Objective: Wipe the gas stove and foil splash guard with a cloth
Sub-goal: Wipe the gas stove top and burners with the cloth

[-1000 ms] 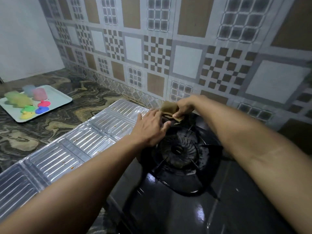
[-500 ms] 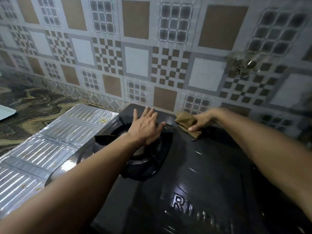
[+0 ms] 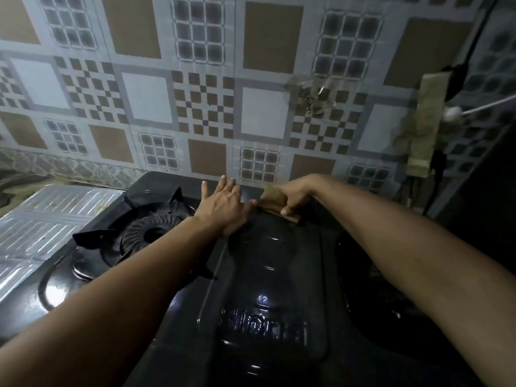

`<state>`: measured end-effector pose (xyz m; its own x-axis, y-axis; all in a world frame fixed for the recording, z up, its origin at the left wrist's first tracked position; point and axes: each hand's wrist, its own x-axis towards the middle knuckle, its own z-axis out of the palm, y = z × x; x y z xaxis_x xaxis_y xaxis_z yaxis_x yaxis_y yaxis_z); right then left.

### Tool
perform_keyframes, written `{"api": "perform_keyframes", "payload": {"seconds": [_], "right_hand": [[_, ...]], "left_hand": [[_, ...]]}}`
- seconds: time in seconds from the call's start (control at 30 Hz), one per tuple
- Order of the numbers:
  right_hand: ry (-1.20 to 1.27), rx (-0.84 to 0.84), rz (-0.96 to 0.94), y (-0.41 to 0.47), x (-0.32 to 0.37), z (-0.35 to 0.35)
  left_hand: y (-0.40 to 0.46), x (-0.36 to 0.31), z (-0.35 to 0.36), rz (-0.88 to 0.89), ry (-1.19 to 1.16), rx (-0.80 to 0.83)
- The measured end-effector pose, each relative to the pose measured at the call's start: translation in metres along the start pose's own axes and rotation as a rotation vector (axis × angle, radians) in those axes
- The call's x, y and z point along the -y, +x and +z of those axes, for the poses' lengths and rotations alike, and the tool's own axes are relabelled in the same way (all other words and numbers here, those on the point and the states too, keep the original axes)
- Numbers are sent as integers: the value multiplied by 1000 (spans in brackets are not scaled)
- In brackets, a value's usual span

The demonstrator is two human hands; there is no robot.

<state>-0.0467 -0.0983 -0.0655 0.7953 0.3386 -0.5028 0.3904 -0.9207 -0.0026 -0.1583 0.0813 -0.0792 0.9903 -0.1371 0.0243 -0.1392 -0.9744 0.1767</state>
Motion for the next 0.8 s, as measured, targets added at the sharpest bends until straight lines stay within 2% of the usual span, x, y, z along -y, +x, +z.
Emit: {"api": "perform_keyframes", "payload": {"seconds": [0.13, 0.33, 0.43, 0.53, 0.6, 0.7, 0.8], "right_hand": [[-12, 41, 120, -30, -52, 10], [-113, 207, 274, -76, -142, 24], [19, 149, 258, -82, -164, 29], [191, 175, 164, -88, -167, 35], [215, 150, 102, -89, -170, 40], [222, 95, 145, -98, -185, 51], [208, 104, 279, -89, -238, 69]], "left_hand": [[9, -19, 4, 19, -21, 9], [20, -66, 6, 116, -53, 28], [21, -93, 7, 166, -65, 31], [21, -125, 10, 250, -73, 52], [20, -145, 12, 318, -82, 86], [14, -177, 20, 459, -73, 152], [7, -202, 26, 589, -83, 182]]}}
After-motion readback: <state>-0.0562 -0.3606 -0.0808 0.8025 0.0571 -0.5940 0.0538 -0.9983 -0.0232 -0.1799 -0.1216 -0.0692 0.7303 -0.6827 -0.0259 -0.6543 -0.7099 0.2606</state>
